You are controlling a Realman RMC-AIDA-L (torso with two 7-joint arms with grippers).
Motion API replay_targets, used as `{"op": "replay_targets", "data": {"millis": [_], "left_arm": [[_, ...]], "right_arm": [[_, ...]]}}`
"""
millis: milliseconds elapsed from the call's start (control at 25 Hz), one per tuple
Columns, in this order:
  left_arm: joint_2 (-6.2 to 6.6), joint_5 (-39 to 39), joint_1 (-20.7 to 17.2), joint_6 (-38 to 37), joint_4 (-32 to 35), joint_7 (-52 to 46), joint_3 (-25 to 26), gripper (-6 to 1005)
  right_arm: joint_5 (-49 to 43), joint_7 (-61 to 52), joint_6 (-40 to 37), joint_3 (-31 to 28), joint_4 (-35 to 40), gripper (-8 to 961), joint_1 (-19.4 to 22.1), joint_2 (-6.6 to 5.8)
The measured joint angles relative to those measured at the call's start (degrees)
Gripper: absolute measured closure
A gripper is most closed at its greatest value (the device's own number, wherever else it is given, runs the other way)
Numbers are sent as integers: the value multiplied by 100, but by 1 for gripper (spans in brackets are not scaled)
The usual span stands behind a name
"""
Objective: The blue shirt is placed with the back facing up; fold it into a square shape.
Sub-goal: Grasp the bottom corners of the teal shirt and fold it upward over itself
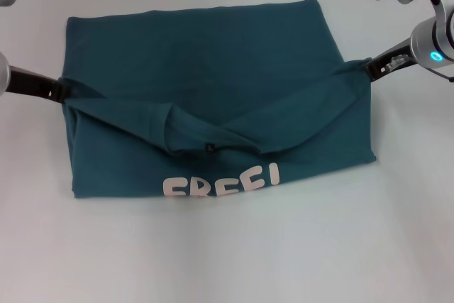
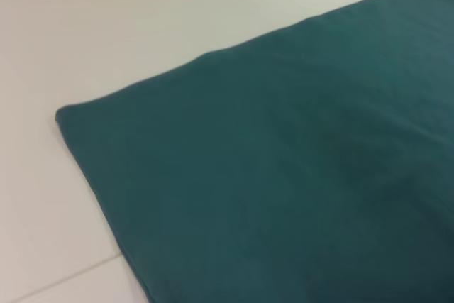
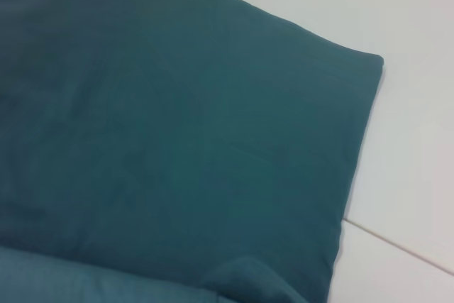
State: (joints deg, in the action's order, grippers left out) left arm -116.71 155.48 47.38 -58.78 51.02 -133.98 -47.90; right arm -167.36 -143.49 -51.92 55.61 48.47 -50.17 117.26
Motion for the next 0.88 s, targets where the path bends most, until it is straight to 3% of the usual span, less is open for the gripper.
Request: {"op": "replay_targets", "data": {"millis": [880], "left_arm": [[-341,-210,-32,1082,276,251,5,860]], "right_arm": [[293,-30,1138,-252,-380,953,60,-18]]}}
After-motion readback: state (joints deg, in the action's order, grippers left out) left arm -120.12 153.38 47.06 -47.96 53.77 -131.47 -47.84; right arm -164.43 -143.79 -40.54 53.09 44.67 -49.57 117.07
